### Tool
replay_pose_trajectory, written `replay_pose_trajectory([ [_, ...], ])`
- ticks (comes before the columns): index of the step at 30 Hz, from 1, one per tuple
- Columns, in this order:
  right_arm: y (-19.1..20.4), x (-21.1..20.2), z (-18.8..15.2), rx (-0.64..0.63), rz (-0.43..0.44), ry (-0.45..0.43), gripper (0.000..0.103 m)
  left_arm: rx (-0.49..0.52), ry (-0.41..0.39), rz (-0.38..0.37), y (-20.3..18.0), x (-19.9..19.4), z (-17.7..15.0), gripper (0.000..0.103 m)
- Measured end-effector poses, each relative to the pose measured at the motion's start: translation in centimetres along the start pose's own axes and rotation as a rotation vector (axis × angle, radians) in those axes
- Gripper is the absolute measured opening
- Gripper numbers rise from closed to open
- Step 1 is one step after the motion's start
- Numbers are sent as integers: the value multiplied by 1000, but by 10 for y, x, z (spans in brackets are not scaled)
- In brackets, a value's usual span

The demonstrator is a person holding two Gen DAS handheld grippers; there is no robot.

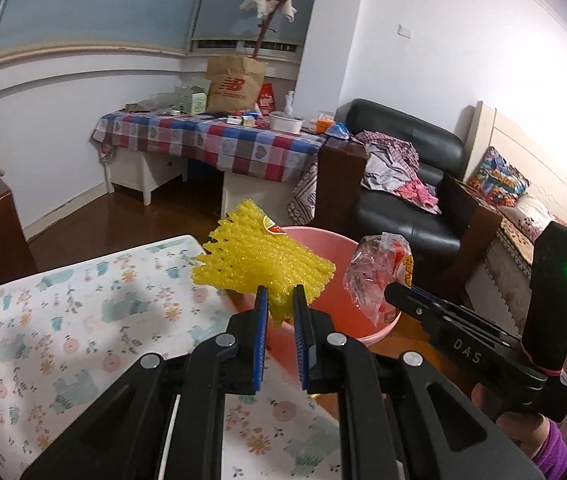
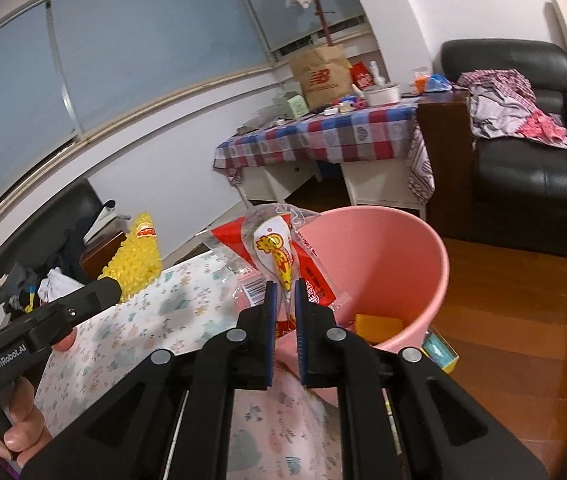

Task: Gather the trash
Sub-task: 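Carry the yellow foam sleeve and snack wrapper over the pink bucket with both tools, then open both tools to drop the foam sleeve and snack wrapper into the bucket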

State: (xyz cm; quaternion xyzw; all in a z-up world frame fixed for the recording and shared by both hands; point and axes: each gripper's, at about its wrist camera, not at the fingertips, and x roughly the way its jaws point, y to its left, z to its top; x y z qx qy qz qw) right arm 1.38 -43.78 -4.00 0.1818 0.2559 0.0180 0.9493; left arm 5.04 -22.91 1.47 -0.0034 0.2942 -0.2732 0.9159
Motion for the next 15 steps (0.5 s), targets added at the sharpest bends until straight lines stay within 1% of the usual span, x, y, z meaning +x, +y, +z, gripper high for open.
replay_pose_trajectory([
  [8,-21,6,1,36,-21,0,9,33,36,-20,-17,29,0,11],
  [15,-30,13,-2,57,-29,8,9,52,62,-26,-26,48,-1,12],
])
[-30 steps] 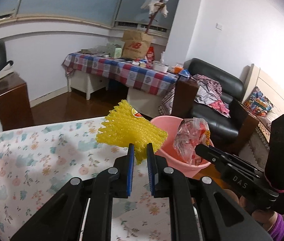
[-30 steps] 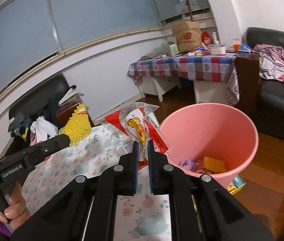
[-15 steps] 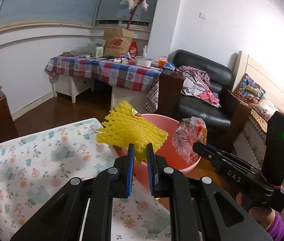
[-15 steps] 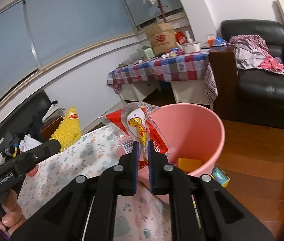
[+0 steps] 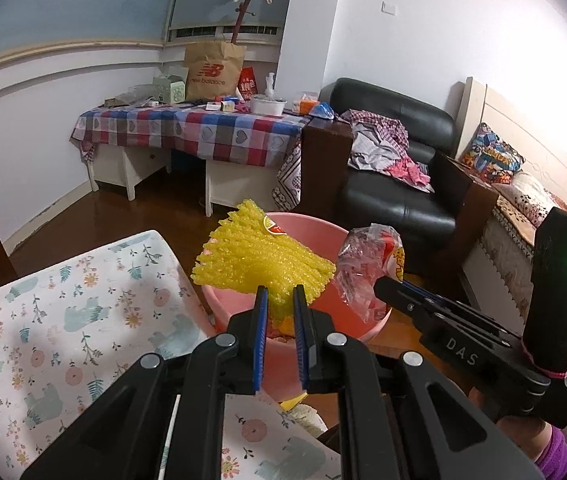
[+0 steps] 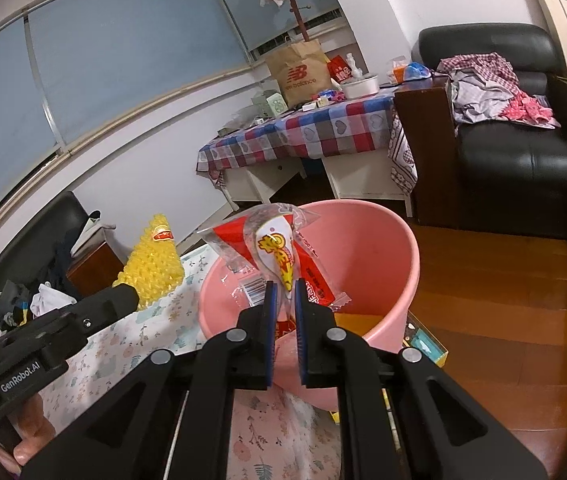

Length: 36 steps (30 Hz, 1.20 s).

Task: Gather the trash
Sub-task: 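Open both tools to drop the foam sleeve and snack wrapper into the bucket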

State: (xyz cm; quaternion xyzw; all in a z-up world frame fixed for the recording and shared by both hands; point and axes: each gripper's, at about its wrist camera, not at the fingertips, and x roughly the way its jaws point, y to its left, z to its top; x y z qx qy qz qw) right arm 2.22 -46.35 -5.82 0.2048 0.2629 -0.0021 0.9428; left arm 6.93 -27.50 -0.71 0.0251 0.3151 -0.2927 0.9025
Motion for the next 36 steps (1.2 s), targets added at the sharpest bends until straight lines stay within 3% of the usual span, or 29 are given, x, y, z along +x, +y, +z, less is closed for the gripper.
replay_pose_trajectory([
  [23,-20,31,-5,48,-31,43,9,1,117,-28,-4,47,-7,13],
  [26,-21,32,-6,54,-32,44,9,-4,122,-32,-4,47,-8,20],
  [28,-22,32,-7,64,-29,45,9,-10,119,-33,-3,47,-8,34],
  [36,-24,34,-6,77,-36,50,9,-20,104,-34,-1,39,-8,45],
])
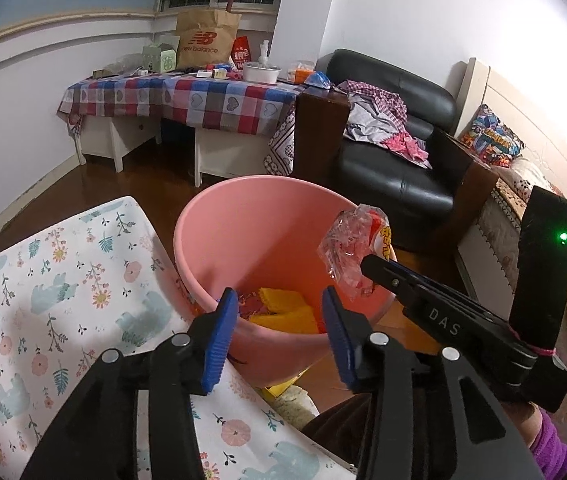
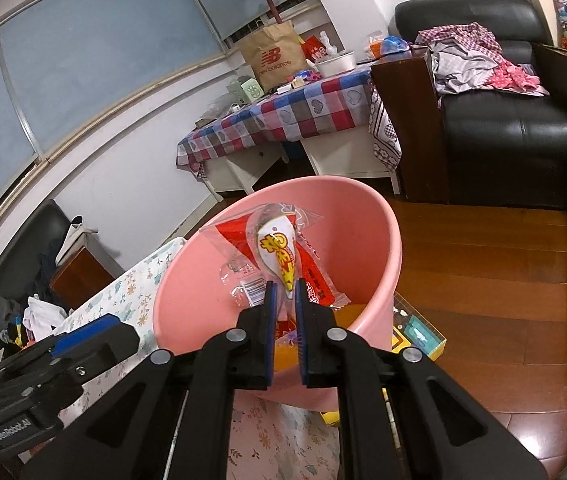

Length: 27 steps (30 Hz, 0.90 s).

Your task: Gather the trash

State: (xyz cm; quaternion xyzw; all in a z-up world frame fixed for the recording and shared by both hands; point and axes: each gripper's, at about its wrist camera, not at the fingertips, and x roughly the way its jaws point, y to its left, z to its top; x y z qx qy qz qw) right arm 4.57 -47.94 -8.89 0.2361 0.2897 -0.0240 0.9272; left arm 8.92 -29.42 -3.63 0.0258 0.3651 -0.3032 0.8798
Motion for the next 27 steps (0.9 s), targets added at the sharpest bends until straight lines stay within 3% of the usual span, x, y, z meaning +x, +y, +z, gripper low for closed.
replay_pose_trajectory([
  [2,0,1,0,-4,-1,8,12,-5,3,-1,1,-2,-1,46],
  [5,0,0,0,-5,-7,7,34,-10,4,-1,4,-4,-2,46],
  [6,0,-1,0,-5,-7,4,36,-10,4,0,5,-6,-2,47],
  [15,11,-13,1,-29,14,-2,36,-30,-3,8,13,-20,-8,52],
  [27,55,-33,-12,-126,72,14,37,-80,-29,62,37,-54,-20,61],
])
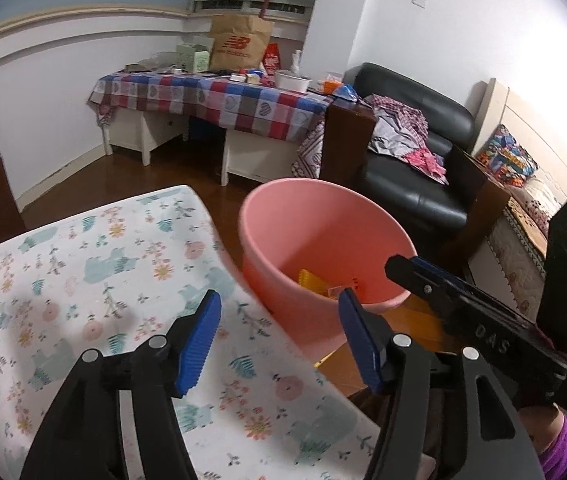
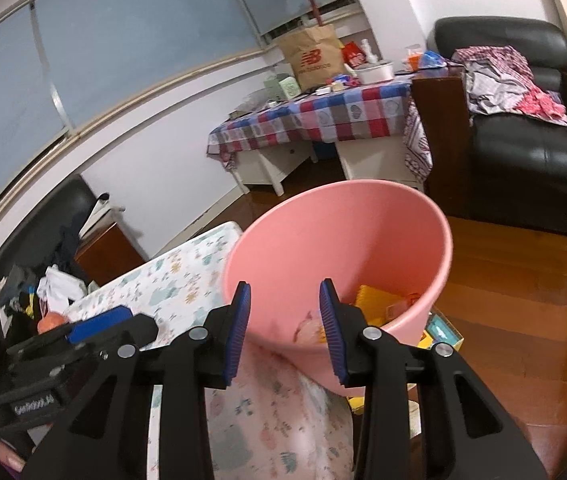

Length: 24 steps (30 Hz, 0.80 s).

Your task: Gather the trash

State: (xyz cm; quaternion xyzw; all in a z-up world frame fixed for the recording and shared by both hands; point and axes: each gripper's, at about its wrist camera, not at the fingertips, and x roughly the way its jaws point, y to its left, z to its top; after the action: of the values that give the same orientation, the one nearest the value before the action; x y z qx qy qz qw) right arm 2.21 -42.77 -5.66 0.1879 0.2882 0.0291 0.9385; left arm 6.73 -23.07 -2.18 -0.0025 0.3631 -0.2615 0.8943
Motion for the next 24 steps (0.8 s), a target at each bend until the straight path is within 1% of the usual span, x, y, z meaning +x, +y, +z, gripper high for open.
replay_pose_trajectory([
  [5,22,-2,-9,-44,27,14,38,-17,-21,49,14,-13,-4,62],
  [8,33,-4,-13,-69,34,8,49,4,-26,83,17,-19,-6,62],
  [12,49,-9,-19,-108,38,0,50,12,-26,103,19,-25,-10,62],
  [24,74,-17,-34,-171,29,11,51,-42,-43,137,34,-42,-19,62],
])
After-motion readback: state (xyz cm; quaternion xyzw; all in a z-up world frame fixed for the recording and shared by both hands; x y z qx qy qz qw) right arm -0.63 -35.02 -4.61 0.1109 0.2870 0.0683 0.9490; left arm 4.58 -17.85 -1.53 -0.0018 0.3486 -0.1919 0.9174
